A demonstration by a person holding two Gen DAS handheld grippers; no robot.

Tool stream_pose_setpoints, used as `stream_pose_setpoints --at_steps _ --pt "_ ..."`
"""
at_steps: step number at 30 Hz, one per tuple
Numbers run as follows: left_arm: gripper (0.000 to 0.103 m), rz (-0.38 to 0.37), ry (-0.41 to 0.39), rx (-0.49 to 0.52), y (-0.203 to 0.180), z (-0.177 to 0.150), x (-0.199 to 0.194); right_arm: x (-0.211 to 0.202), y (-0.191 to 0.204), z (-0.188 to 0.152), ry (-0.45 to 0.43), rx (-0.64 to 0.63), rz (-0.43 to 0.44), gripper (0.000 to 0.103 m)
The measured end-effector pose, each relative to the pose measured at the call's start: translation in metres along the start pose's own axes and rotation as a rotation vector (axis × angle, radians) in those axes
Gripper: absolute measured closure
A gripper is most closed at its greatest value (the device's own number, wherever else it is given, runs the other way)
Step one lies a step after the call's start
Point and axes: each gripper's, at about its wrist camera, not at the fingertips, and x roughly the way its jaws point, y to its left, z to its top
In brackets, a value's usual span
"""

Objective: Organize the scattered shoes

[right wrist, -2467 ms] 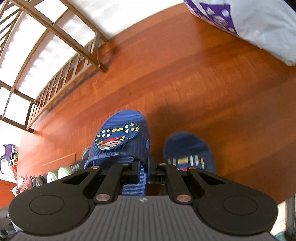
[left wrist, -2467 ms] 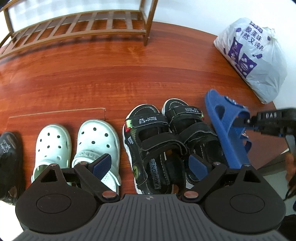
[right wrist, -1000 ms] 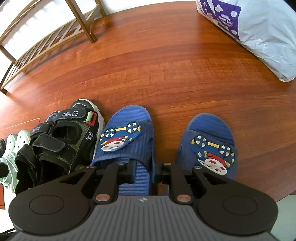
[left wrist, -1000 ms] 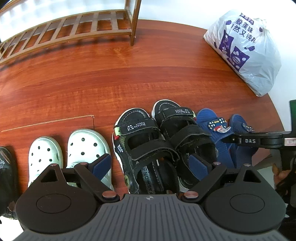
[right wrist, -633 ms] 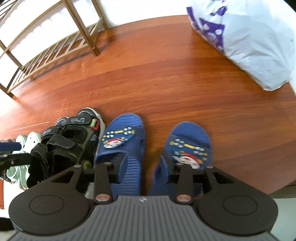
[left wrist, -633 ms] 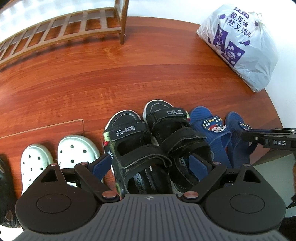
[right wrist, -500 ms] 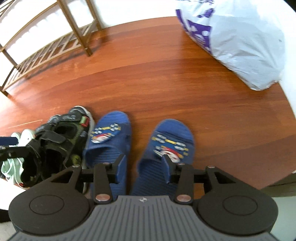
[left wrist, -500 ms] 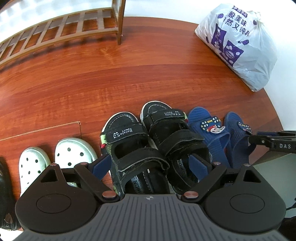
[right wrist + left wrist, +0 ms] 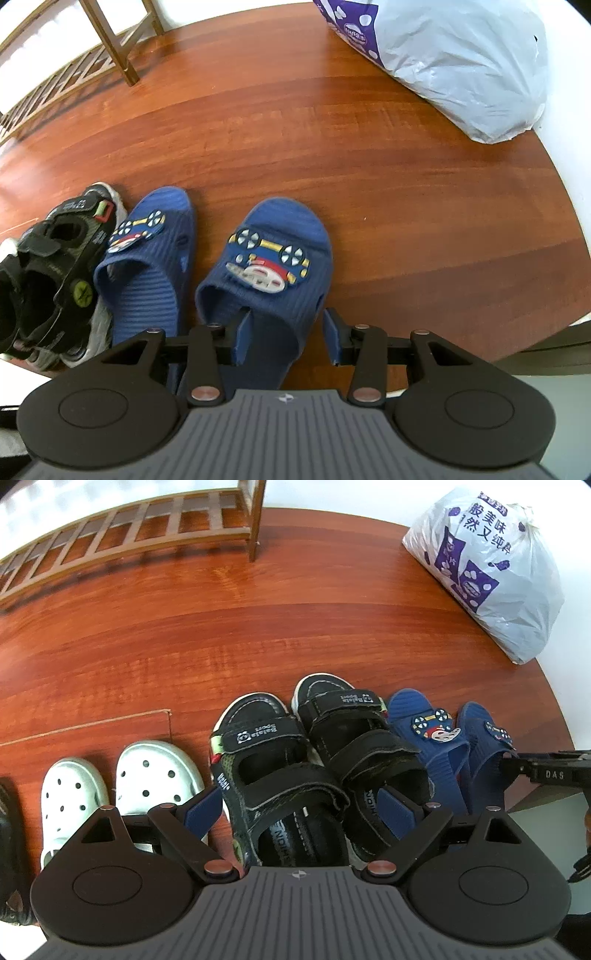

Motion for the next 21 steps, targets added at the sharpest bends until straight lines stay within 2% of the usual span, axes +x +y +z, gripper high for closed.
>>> stream_pose_setpoints --at_steps 7,12,18,21 --pt "0.011 0.023 -0.009 -0.039 0.008 -0.006 -0.007 0.006 0.008 0.016 -0.030 -0.106 0.011 0.060" --pt "0.011 0.036 -0.021 -0.067 0.013 -0.010 -0.012 0.008 0.015 0.022 -0.016 -0.172 0.023 0.059" --pt "0.011 0.043 -0.041 -0.108 0.020 -0.016 -0.018 0.005 0.021 0.027 -0.005 -0.178 0.037 0.059" --pt "0.011 0.041 -0.050 -0.128 0.024 -0.020 -0.021 0.000 0.024 0.028 -0.003 -0.176 0.038 0.054"
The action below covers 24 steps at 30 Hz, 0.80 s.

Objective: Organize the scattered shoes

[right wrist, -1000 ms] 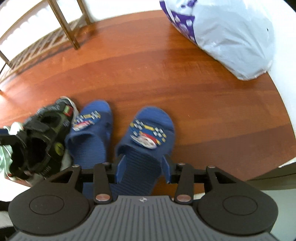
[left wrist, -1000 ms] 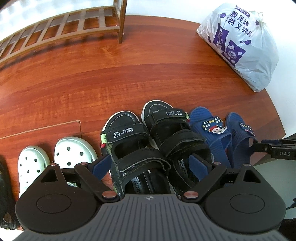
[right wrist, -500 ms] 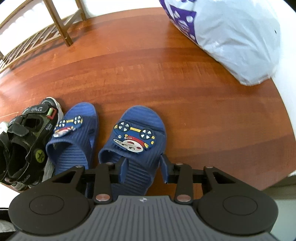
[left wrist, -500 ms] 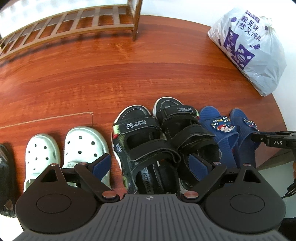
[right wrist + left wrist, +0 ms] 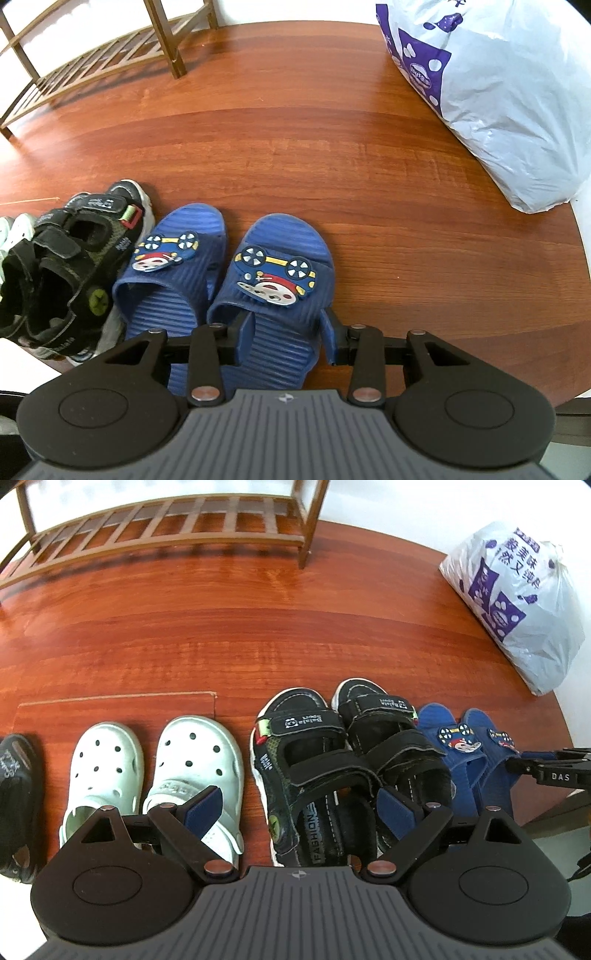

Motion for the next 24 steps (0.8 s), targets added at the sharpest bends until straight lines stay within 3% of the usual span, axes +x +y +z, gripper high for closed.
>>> stream_pose_setpoints --at_steps 16,24 --pt "0.011 0.016 -0.053 -0.024 0.040 -0.015 -0.033 -0.049 0.067 0.000 -0.100 0.008 0.056 0.018" --pt "0.011 0.045 -0.065 -0.001 0.071 -0.038 -0.062 -0.064 0.113 -0.021 -0.119 0.061 0.052 0.013"
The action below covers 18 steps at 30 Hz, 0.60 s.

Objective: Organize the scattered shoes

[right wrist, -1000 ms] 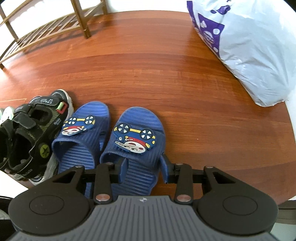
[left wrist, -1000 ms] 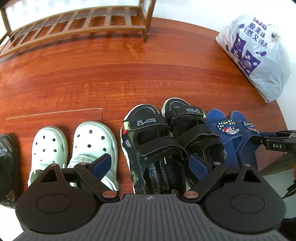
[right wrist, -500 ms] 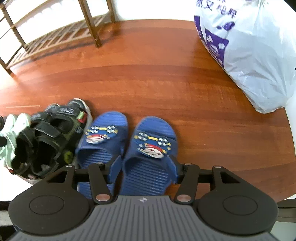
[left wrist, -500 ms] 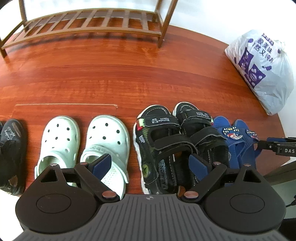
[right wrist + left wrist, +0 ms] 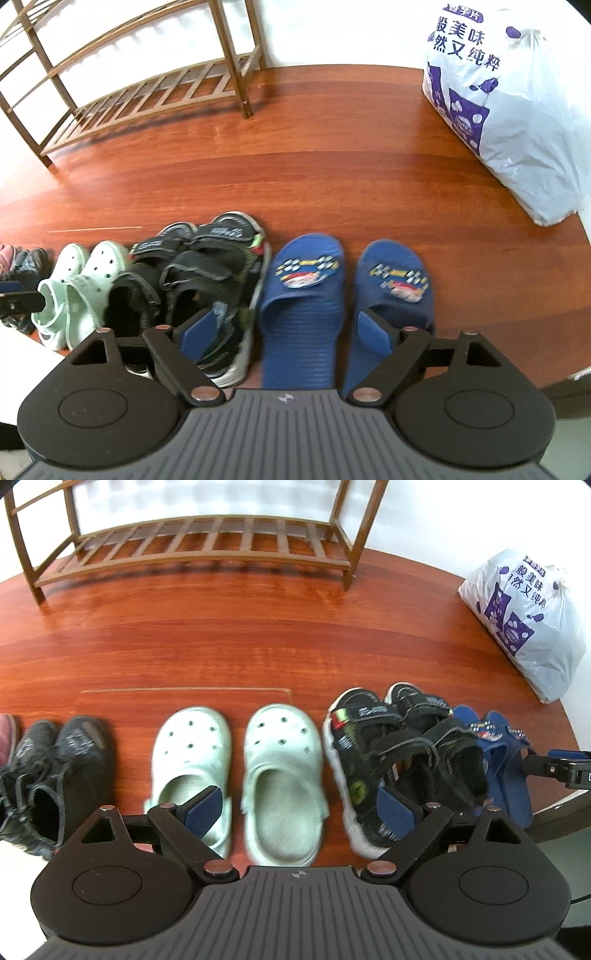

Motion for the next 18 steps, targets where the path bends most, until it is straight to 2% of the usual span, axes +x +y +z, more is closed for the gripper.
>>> stream_pose_setpoints --at_steps 5,18 --pt "0.007 0.057 -0.011 0.020 0.020 -0.014 -0.020 -0.010 0.030 -0.018 -0.015 0.022 -0.003 0.007" --pt "0.007 0.148 -0.035 0.053 0.062 -0.043 -0.060 -0.040 0.081 -0.049 -0.080 0.030 -0.039 0.004"
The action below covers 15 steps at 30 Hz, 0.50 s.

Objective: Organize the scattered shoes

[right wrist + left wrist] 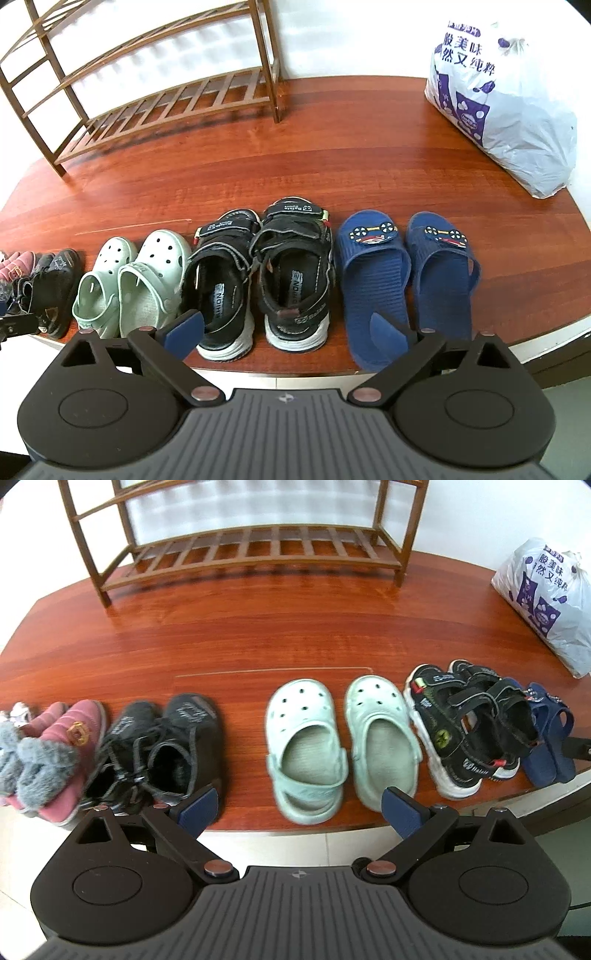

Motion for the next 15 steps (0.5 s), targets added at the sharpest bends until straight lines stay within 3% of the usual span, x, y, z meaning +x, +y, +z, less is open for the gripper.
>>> stream_pose_setpoints --at_steps 15 --pt "0.006 0.014 -0.025 0.006 0.035 -0.021 -0.025 -0.025 0.028 -0.015 -0.052 -0.002 -0.023 0.003"
